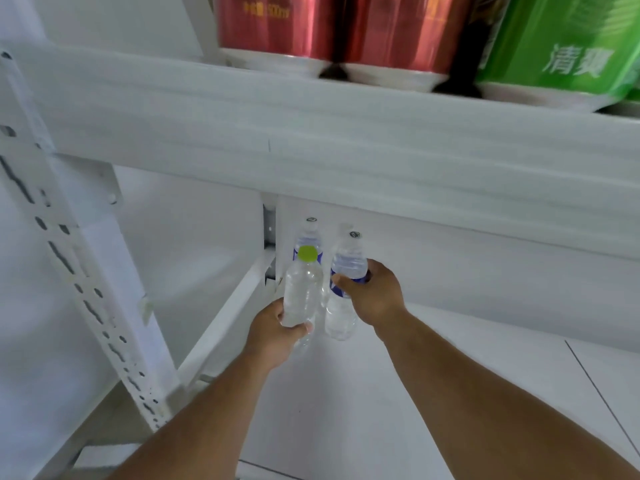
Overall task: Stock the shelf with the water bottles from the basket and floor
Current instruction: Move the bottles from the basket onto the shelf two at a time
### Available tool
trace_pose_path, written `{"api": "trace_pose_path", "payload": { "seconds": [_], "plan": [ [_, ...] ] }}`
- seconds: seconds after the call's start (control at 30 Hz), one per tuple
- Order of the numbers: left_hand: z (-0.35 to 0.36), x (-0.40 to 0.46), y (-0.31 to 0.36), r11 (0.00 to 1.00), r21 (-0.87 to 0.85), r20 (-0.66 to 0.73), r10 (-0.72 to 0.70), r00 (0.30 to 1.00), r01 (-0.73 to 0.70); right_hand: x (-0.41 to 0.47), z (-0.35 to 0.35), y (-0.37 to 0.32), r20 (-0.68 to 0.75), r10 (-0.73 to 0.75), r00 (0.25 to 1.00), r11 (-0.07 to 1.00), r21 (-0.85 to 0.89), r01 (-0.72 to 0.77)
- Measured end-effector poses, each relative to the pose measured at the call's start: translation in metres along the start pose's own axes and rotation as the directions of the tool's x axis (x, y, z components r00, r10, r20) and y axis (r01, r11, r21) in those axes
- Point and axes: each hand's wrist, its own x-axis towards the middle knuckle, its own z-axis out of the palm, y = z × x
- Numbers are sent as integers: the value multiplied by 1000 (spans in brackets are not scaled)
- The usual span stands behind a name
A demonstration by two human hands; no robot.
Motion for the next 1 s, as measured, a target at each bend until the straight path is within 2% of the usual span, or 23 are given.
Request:
{"api": "trace_pose_path", "payload": {
  "seconds": [0.43, 0.63, 1.0],
  "plan": [
    [3, 31, -7, 999, 1, 37, 51, 998, -51, 24, 21, 13, -21, -9, 1000, 1000, 18, 9],
    [1, 41, -9, 997, -29, 56, 74, 996, -73, 19, 27, 23, 3, -25, 1000, 996, 89, 24],
    [-1, 42, -12, 998, 34, 65, 53, 996, -55, 13, 28, 20, 22, 16, 1000, 1000, 24, -16]
  ]
}}
